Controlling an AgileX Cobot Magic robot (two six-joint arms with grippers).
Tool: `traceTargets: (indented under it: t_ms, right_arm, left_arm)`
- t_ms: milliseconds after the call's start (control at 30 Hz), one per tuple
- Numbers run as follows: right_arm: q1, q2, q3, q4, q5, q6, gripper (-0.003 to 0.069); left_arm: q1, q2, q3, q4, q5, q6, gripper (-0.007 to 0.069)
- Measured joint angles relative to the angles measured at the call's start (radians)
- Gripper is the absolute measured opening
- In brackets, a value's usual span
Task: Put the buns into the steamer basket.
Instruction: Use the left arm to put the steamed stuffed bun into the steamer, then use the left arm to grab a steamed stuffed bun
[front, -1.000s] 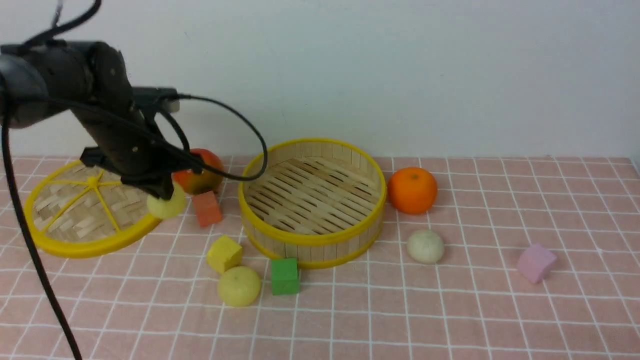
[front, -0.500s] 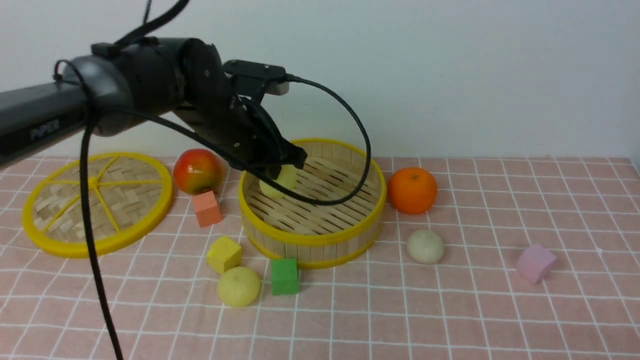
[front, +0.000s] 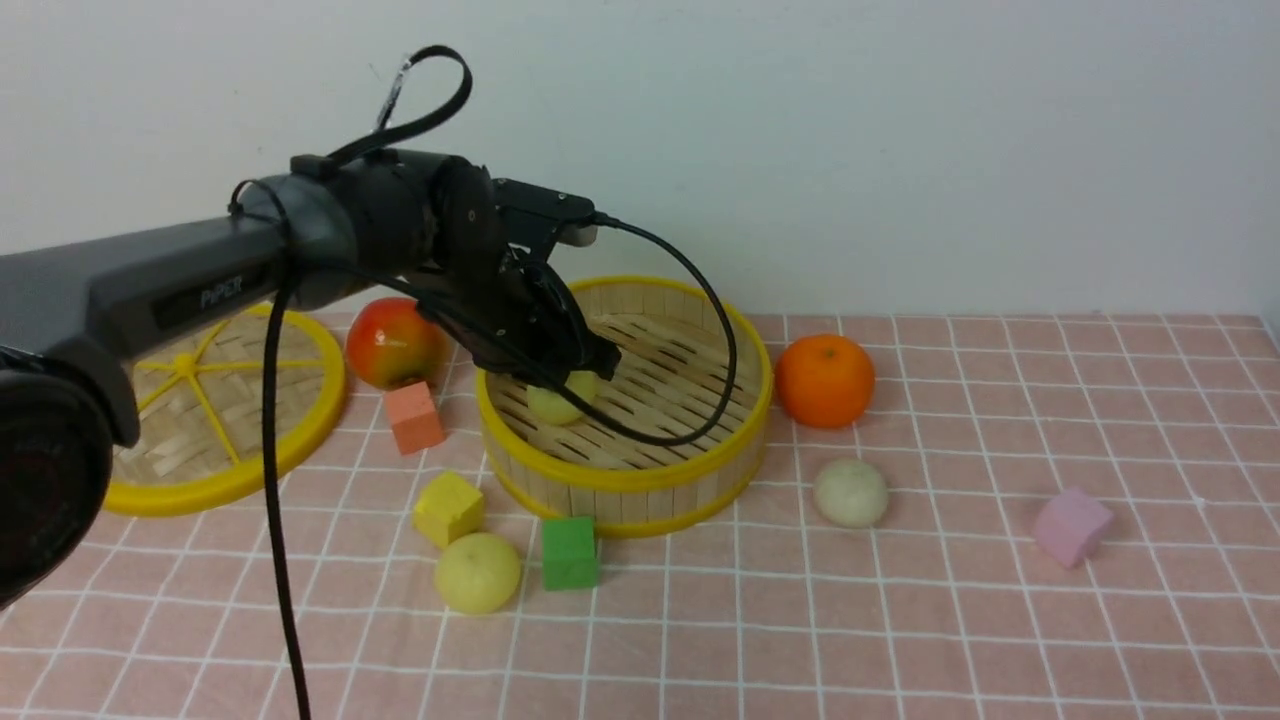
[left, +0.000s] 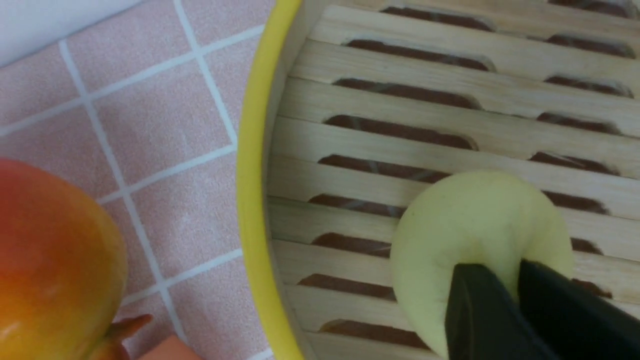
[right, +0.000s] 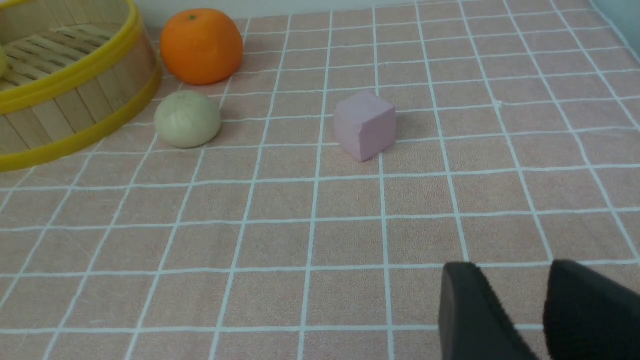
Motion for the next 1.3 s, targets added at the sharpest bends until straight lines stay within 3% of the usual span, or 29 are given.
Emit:
traceTargets:
  t_ms: [100,167,267,367,433,633,767,967,1100,1300]
  right_arm:
    - [0.0,0.0,0.0,0.0,0.0,0.0,0.024]
    - [0.0,0.0,0.0,0.0,0.0,0.0,0.024]
    - [0.0,0.0,0.0,0.0,0.0,0.0,0.024]
    - [0.0,0.0,0.0,0.0,0.0,0.0,0.024]
    - [0.0,0.0,0.0,0.0,0.0,0.0,0.024]
    - [0.0,0.0,0.0,0.0,0.0,0.0,0.024]
    - [0.0,0.0,0.0,0.0,0.0,0.0,0.024]
    - [0.0,0.0,0.0,0.0,0.0,0.0,0.024]
    - [0.0,0.0,0.0,0.0,0.0,0.0,0.024]
    - [0.0,0.0,0.0,0.0,0.0,0.0,0.024]
  left_arm:
    - [0.0,-0.007,-0.001,0.0,-0.002,0.0,0.022]
    - [0.0,-0.031,-0.001,-0.008,0.001,0.0,0.0337]
    - [0.0,-0.096,-0.001,-0.03,0.065,-0.02,0.0419]
    - [0.0,-0.163,0.005,-0.036,0.142,-0.077,0.0407]
    - [0.0,-0.25,0.042,-0.038,0.198,-0.108,0.0335]
    - [-0.006,-0.502,0.404,-0.05,0.281,-0.122,-0.0014]
    - [-0.006,-0.518,0.562,-0.039,0.249,-0.122,-0.0013]
    - [-0.006,-0.472,0.592,-0.03,0.122,-0.122,0.0005]
    - [-0.006,-0.413,0.592,-0.03,0.005,-0.122,0.0111]
    - [-0.006,-0.353,0.592,-0.03,-0.04,-0.122,0.022]
